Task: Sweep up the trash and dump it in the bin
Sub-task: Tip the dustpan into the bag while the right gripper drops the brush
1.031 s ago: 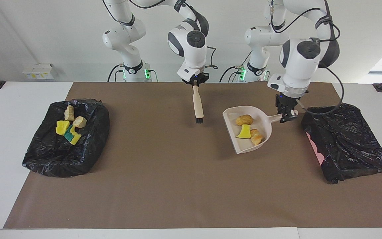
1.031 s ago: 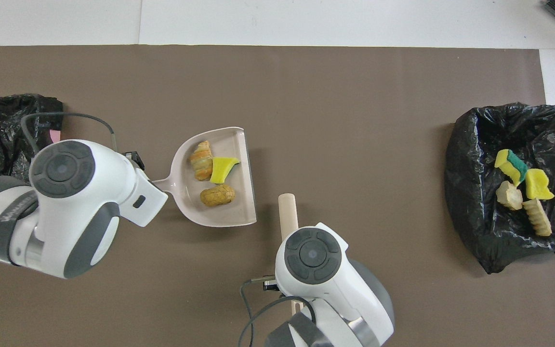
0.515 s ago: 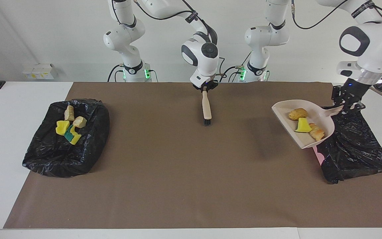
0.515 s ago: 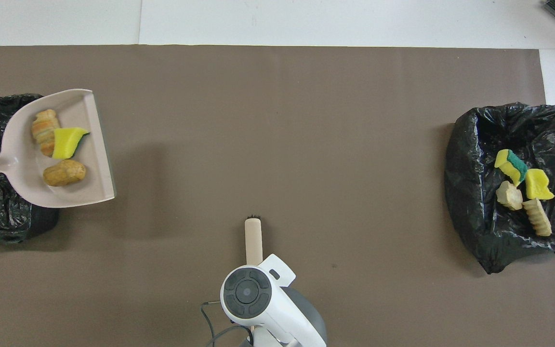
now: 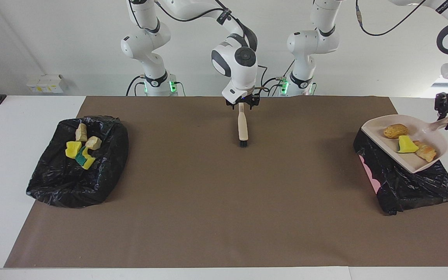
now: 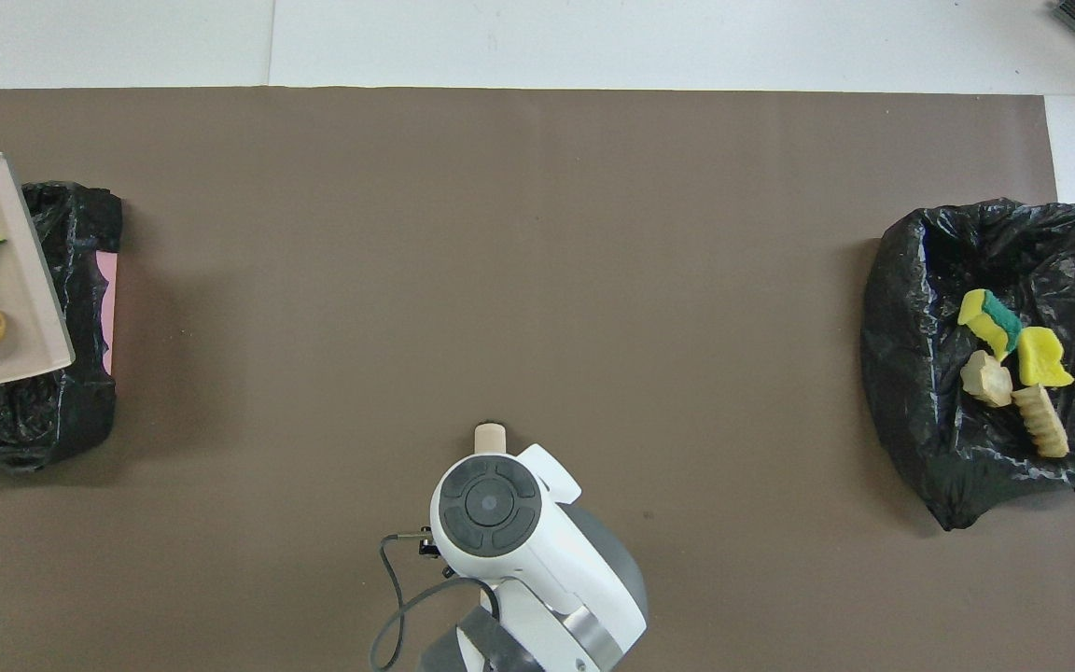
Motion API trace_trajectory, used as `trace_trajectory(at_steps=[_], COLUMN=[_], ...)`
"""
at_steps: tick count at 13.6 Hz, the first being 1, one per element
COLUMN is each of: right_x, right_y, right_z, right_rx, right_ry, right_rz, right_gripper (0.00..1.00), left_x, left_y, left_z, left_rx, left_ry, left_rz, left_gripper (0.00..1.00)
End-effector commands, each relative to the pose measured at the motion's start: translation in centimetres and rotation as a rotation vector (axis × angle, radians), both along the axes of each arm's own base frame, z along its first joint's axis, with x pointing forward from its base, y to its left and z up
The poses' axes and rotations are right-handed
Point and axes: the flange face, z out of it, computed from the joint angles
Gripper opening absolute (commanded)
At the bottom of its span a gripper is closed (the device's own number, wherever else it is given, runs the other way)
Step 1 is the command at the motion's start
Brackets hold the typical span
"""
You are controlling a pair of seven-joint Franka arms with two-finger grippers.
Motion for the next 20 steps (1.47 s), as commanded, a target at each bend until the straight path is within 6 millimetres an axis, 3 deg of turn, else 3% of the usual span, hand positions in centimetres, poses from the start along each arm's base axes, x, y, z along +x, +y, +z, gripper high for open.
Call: trace_trajectory(at_steps=[1, 3, 8, 11, 17, 20], right_x=[2.9, 5.5, 11.1, 13.8, 16.6, 16.8], right_y=[-2.5, -5.7, -14.8, -22.9, -36.7, -40.3], right_z=[3.1, 5.7, 10.7, 13.3, 15.3, 15.7], right_rx=[-0.025, -0.031, -0.051, -0.017, -0.014, -0.033], right_ry=[-0.010, -0.017, -0.038, -0.069, -0.112, -0.125], right_rz=[0.052, 0.108, 0.205, 0.229, 0.139, 0.124], right_gripper=[1.00, 1.00, 1.00, 1.00, 1.00, 1.00], left_x=[1.7, 1.3, 1.1, 0.5, 1.2, 1.0], left_y=[1.8, 2.8, 2.1, 1.2, -0.1, -0.8], left_z=[1.3, 1.0, -1.0, -1.7, -0.7, 1.4], left_rx=[0.178, 0.292, 0.457, 0.514, 0.704, 0.750], left_ry=[-0.016, 0.009, 0.090, 0.097, 0.141, 0.119], left_rz=[-0.025, -0.059, -0.098, -0.033, -0.068, -0.086], left_gripper=[0.00, 0.00, 0.00, 0.00, 0.00, 0.00])
